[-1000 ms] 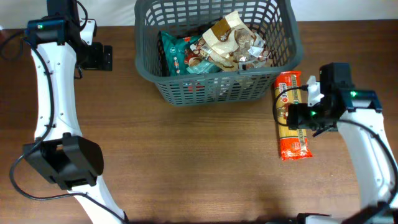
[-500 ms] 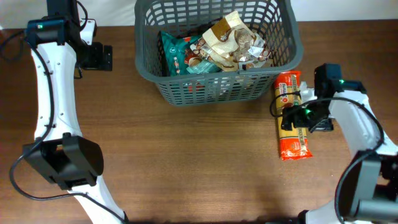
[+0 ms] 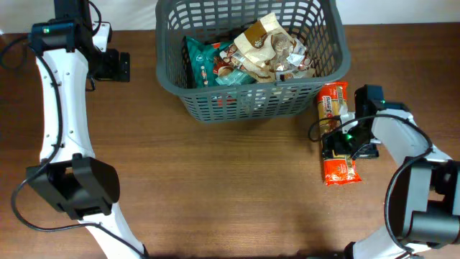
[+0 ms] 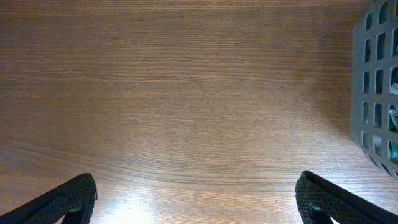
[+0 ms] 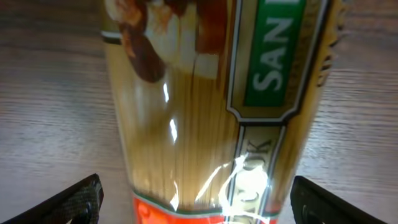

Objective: Pack container
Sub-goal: 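Grasp the spaghetti packet with the right gripper and lift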

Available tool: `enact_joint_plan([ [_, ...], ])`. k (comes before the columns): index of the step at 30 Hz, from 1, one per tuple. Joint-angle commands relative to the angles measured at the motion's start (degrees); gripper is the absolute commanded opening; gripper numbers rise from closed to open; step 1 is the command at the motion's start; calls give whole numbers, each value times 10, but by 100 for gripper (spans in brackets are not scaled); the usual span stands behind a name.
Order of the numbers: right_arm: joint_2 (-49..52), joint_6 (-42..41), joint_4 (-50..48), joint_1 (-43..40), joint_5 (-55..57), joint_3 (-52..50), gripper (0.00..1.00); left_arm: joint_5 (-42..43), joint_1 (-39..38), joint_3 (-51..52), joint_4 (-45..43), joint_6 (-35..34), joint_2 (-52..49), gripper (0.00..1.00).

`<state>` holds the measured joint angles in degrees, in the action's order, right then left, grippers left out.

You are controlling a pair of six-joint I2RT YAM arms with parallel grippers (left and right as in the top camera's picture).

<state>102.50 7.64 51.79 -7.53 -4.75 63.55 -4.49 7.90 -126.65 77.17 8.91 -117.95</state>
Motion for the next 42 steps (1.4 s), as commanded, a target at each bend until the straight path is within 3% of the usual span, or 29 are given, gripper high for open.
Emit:
enact_joint_plan([
  [1, 2, -8, -7, -5, 9, -17, 93, 4, 2, 0, 0, -5, -3, 99],
  [16, 2, -51, -71, -4, 5, -57, 88, 4, 2, 0, 0, -5, -3, 99],
  [25, 2, -52, -81, -4, 18, -60, 61, 4, 2, 0, 0, -5, -3, 99],
  [29, 2, -52, -80, -4, 17, -60, 42, 4, 2, 0, 0, -5, -3, 99],
  [34, 1, -77, -78, -7, -33, -59, 39, 4, 2, 0, 0, -5, -3, 99],
  [37, 0, -107, -79, -23, -63, -53, 24, 4, 2, 0, 0, -5, -3, 99],
  [42, -16, -134, -70, -72, -130, -34, 19, 4, 2, 0, 0, -5, -3, 99],
])
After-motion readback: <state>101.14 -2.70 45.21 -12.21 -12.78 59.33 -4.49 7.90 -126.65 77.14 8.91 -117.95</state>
